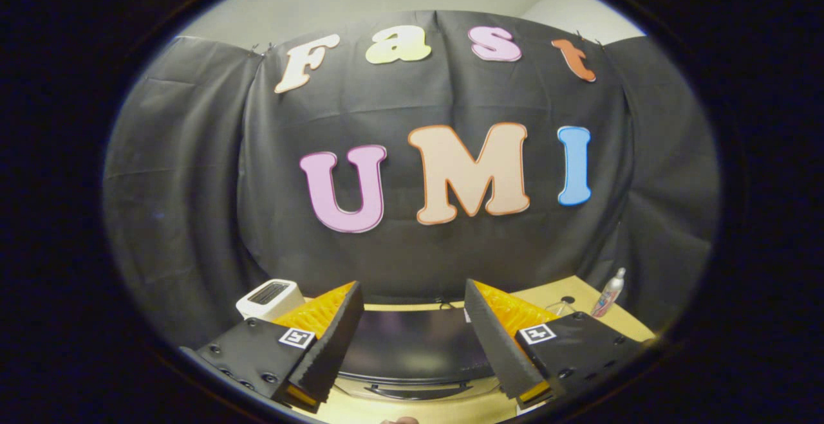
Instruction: Open the toaster oven, put the food inside, and close the toaster oven door.
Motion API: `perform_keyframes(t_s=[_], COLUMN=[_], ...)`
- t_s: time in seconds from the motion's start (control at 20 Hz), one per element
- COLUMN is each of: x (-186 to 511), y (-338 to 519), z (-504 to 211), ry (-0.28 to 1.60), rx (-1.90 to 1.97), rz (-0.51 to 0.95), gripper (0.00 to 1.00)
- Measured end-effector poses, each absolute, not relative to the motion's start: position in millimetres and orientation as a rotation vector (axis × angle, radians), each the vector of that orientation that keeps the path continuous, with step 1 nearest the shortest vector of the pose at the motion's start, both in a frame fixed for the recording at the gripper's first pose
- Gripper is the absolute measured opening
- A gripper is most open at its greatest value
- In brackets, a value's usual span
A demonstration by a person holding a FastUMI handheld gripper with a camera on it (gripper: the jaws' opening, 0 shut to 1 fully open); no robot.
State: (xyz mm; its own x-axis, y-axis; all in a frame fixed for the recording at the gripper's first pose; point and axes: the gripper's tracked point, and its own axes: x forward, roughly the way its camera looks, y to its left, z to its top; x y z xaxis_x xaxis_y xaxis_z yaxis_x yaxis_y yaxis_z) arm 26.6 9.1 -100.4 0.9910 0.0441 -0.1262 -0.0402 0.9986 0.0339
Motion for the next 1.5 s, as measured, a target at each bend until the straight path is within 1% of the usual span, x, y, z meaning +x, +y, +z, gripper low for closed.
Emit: perform_keyframes(t_s=[0.4,0.65,0.85,1.05,1.15,1.2,1.5], x=[32.5,29.5,18.7,10.3,4.2,0.1,-24.2], y=[1.8,-3.7,-8.4,-11.9,-13.8,-15.6,-17.1], z=[-202.8,-246.6,-267.5,-267.2,-267.2,-271.6,-275.1], ry=[0.27,0.341,0.383,0.37,0.364,0.389,0.395], rx=[0.033,0.064,0.044,0.001,0.038,0.032,0.035], rz=[-0.01,-0.034,-0.049,-0.059,-0.069,-0.075,-0.069], gripper=[0.99,0.99,0.99,0.99,1.0,1.0,0.99])
